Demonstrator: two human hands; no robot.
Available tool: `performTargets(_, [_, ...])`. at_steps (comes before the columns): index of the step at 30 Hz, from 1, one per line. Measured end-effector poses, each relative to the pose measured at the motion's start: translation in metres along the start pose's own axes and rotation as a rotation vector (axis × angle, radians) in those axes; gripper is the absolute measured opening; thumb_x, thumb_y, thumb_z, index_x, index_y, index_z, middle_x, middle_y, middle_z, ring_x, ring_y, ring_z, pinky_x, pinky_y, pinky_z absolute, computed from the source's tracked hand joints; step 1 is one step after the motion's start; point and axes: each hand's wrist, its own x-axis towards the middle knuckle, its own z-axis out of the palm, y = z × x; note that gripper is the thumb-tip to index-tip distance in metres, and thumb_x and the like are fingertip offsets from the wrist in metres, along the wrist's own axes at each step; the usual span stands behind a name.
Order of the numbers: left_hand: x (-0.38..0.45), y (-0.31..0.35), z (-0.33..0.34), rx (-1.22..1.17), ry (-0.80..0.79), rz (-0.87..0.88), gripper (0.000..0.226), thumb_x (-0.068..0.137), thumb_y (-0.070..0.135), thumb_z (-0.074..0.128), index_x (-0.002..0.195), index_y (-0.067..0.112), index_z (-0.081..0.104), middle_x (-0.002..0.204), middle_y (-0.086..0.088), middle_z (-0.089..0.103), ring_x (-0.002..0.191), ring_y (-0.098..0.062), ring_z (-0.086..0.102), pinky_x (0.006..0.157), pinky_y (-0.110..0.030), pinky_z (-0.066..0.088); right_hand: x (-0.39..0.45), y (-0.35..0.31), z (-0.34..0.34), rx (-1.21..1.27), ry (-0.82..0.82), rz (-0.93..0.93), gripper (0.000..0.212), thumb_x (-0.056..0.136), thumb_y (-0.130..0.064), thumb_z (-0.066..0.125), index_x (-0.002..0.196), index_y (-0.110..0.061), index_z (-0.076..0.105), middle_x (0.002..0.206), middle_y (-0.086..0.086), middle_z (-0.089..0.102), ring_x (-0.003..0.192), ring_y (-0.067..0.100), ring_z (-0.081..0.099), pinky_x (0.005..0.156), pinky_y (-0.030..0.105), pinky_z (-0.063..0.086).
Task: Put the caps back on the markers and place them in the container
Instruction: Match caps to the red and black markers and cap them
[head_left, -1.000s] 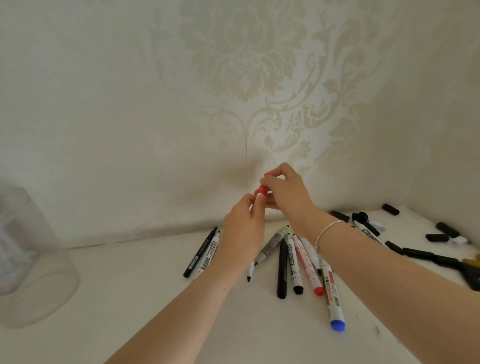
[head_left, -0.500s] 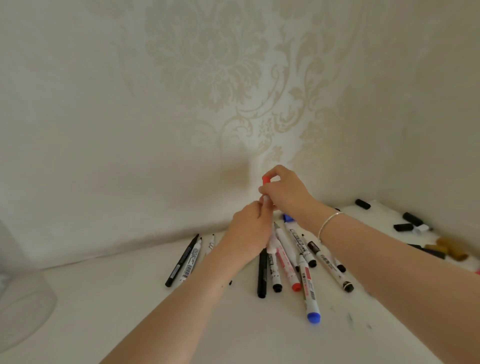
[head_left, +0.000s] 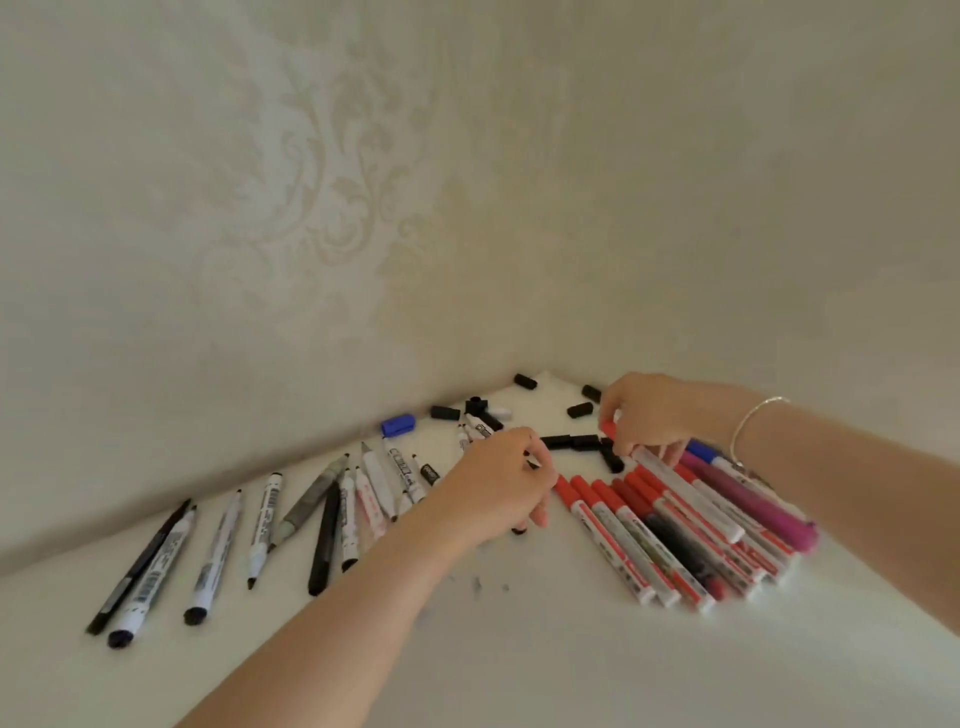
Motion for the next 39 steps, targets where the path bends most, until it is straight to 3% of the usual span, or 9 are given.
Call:
performTargets(3, [0.01, 0.011, 0.022, -0.013, -0.133, -0.032, 0.009, 0.097, 0.018, 0.048, 0.106, 0.016, 0.05, 0.074, -0.001, 0.068, 0.062, -0.012, 0.069, 0.057, -0.026, 0.055, -0.002, 0.021, 0.009, -0.103, -0.028, 0.046, 0.032, 0.084, 0.0, 0.06, 0.116, -0.006, 0.059, 0.08, 0.011, 0.057, 0.058, 0.022, 0.061, 0.043, 0.025, 0.052])
performTargets(6, [0.016, 0.017, 0.038, 0.021, -0.235, -0.082, 0.012, 0.098, 0.018, 0.048, 0.109, 0.013, 0.045, 0.084, -0.005, 0.067, 0.064, -0.013, 0.069, 0.062, -0.027, 0.056, -0.003, 0.033, 0.018, -0.173, -0.002, 0.052, 0.033, 0.084, -0.004, 0.057, 0.117, -0.005, 0.057, 0.083, 0.012, 0.063, 0.066, 0.024, 0.068, 0.054, 0.029, 0.058])
performTargets(12, [0.025, 0.015, 0.054, 0.038, -0.252, -0.069, 0.03, 0.095, 0.021, 0.058, 0.119, 0.018, 0.041, 0.095, -0.003, 0.069, 0.064, -0.007, 0.068, 0.059, -0.021, 0.057, 0.001, 0.04, 0.029, -0.193, 0.067, -0.016, 0.032, 0.09, -0.014, 0.055, 0.122, -0.01, 0.053, 0.113, 0.008, 0.06, 0.084, 0.016, 0.054, 0.061, 0.021, 0.043])
performTargets(14, [0.025, 0.014, 0.055, 0.04, -0.277, -0.054, 0.034, 0.093, 0.023, 0.062, 0.12, 0.019, 0.042, 0.092, -0.001, 0.07, 0.066, -0.006, 0.068, 0.062, -0.022, 0.058, 0.003, 0.041, 0.029, -0.165, 0.051, -0.027, 0.032, 0.091, -0.015, 0.055, 0.122, -0.01, 0.053, 0.11, 0.007, 0.06, 0.085, 0.016, 0.054, 0.057, 0.019, 0.04])
performTargets(20, [0.025, 0.011, 0.053, -0.035, -0.398, -0.047, 0.074, 0.09, 0.023, 0.066, 0.146, 0.027, 0.019, 0.088, -0.001, 0.068, 0.07, -0.016, 0.07, 0.07, -0.028, 0.058, 0.014, 0.048, 0.024, -0.178, 0.086, -0.063, 0.034, 0.089, -0.007, 0.052, 0.123, -0.008, 0.054, 0.108, 0.009, 0.06, 0.086, 0.019, 0.056, 0.056, 0.02, 0.04])
performTargets(24, [0.023, 0.012, 0.052, -0.029, -0.449, 0.008, 0.062, 0.094, 0.025, 0.06, 0.144, 0.027, 0.026, 0.075, 0.0, 0.066, 0.061, -0.015, 0.066, 0.068, -0.031, 0.057, 0.022, 0.054, 0.026, -0.173, 0.106, -0.089, 0.034, 0.089, -0.011, 0.053, 0.123, -0.012, 0.053, 0.107, 0.006, 0.056, 0.083, 0.016, 0.05, 0.055, 0.02, 0.034])
performTargets(29, [0.02, 0.016, 0.049, -0.035, -0.496, 0.02, 0.054, 0.097, 0.024, 0.055, 0.142, 0.027, 0.027, 0.08, -0.005, 0.067, 0.061, -0.017, 0.066, 0.067, -0.031, 0.056, 0.027, 0.056, 0.025, -0.142, 0.067, -0.057, 0.043, 0.079, -0.019, 0.065, 0.121, -0.022, 0.051, 0.1, -0.001, 0.053, 0.08, 0.01, 0.053, 0.06, 0.021, 0.041])
performTargets(34, [0.02, 0.017, 0.046, -0.057, -0.508, 0.028, 0.047, 0.098, 0.019, 0.052, 0.14, 0.022, 0.031, 0.102, -0.024, 0.068, 0.063, -0.02, 0.065, 0.072, -0.034, 0.056, 0.032, 0.049, 0.024, -0.169, 0.093, -0.052, 0.034, 0.079, -0.015, 0.062, 0.113, -0.016, 0.06, 0.099, 0.003, 0.06, 0.082, 0.015, 0.056, 0.069, 0.025, 0.047])
performTargets(39, [0.023, 0.013, 0.031, -0.068, -0.463, 0.0, 0.05, 0.098, 0.019, 0.053, 0.142, 0.018, 0.03, 0.088, -0.016, 0.068, 0.063, -0.017, 0.065, 0.067, -0.027, 0.054, 0.036, 0.032, 0.022, -0.114, 0.174, -0.084, 0.025, 0.089, -0.014, 0.056, 0.113, -0.009, 0.06, 0.106, 0.008, 0.06, 0.088, 0.021, 0.06, 0.064, 0.023, 0.044])
